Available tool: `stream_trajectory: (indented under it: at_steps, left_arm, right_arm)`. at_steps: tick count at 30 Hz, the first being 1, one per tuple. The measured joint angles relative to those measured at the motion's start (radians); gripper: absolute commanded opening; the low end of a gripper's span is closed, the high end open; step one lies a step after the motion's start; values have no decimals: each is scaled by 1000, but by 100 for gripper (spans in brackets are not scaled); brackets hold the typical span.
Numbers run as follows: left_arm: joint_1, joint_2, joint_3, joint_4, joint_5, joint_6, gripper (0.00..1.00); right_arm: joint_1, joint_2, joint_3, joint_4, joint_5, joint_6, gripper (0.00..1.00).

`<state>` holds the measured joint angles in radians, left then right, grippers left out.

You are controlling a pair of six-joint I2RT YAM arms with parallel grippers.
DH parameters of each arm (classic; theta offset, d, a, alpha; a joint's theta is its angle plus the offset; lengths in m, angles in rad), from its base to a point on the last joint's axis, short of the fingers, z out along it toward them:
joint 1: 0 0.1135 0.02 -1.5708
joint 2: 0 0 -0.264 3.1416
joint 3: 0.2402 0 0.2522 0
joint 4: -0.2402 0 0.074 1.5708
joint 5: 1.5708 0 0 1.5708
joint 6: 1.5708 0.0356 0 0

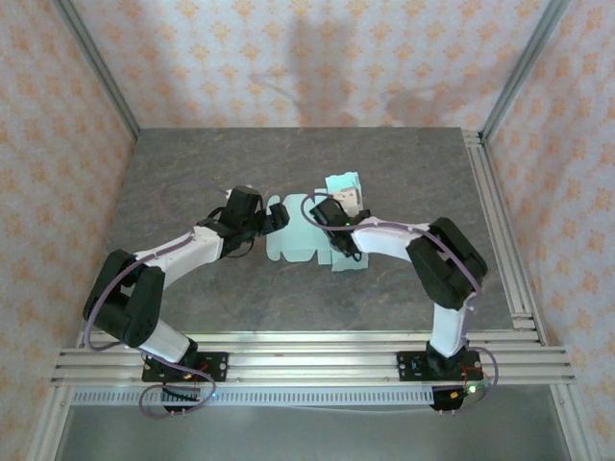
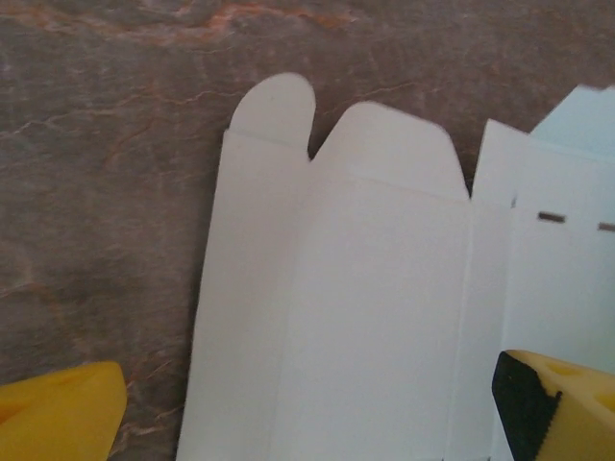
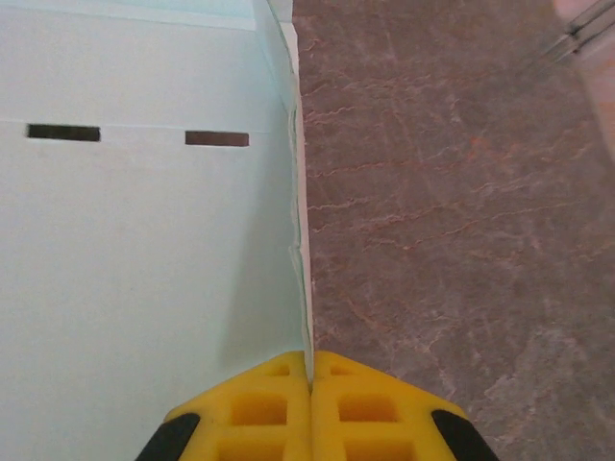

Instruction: Fold the paper box

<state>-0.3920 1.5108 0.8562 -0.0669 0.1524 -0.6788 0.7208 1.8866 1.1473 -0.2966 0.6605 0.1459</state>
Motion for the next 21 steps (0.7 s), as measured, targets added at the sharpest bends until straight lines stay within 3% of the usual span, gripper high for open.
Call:
stream_trajectory:
  at_steps: [4,8,19,21]
  left_arm:
    - [0,-23,0,-8,-12,7,100]
    - [0,-24,-1,-13,-12,11,100]
    - [0,-24,-3,-21,-13,34,100]
    - [0,-24,-3,-21,-13,34,100]
  right_arm:
    - [14,84,97,-88,63,18,0]
    - [9,81,93,-82,19,26,0]
    - [-133,-124,-153,183,-483,-18,1]
    - [-146,-137,-163,201,-526,-28,17]
